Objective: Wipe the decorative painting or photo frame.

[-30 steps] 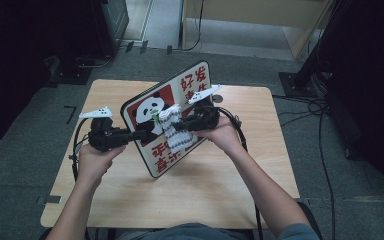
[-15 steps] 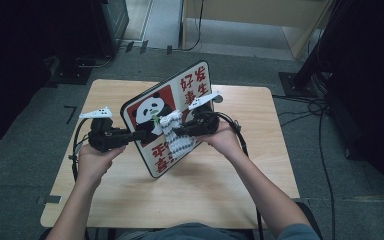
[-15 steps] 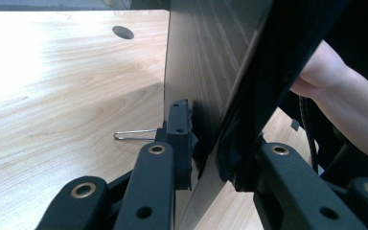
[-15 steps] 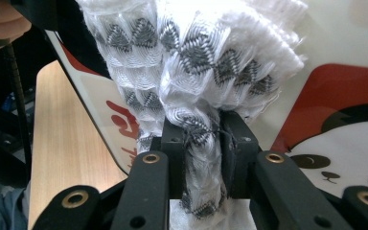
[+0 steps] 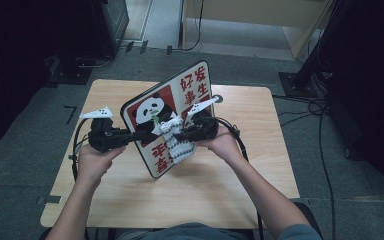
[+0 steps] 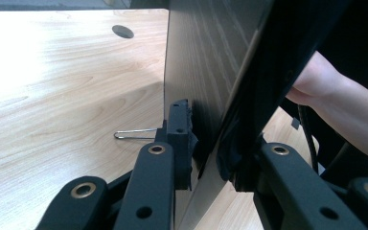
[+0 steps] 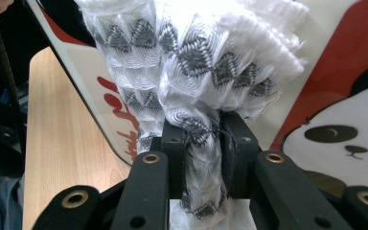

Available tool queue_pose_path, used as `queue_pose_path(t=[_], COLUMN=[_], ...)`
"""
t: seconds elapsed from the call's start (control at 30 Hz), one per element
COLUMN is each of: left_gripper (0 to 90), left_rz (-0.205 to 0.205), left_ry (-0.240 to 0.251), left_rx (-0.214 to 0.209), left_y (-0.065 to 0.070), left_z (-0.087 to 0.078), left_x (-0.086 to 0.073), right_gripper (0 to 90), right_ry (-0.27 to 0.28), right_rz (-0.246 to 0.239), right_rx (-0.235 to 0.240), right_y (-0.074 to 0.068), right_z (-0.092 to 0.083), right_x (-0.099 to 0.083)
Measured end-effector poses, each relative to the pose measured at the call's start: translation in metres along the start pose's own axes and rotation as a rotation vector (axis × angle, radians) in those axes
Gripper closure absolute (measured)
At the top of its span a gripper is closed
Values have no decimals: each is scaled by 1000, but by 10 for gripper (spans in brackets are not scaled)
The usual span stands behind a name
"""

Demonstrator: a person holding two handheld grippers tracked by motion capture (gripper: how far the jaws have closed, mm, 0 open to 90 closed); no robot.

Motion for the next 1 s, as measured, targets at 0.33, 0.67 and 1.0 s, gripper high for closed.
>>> queue_pose_path(t=[0.33, 0.67, 1.0], left_gripper=[754, 754, 752], left_rz=[-1, 1, -2], left_ry=[1, -1, -3], left_rx=[-1, -1, -5], left_y=[0, 0, 0], left_z=[0, 1, 1], left_x=[1, 1, 1], right_gripper=[752, 752, 753], right_ry=[-17, -21, -57], right_rz=[-1, 12, 25], right_rx=[-6, 4, -1], right_y=[0, 1, 5], right_z=[8, 17, 25], right_x=[-13, -27, -41])
Point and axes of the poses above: each handheld gripper's, and its own axes: z roughly forward along the jaws, x roughly out of its top, y roughly to its right, the point moved 3 cm from there along z, roughly forward along the jaws, and after that the axes turned 4 degrees about -x, right-handed, at the moved point
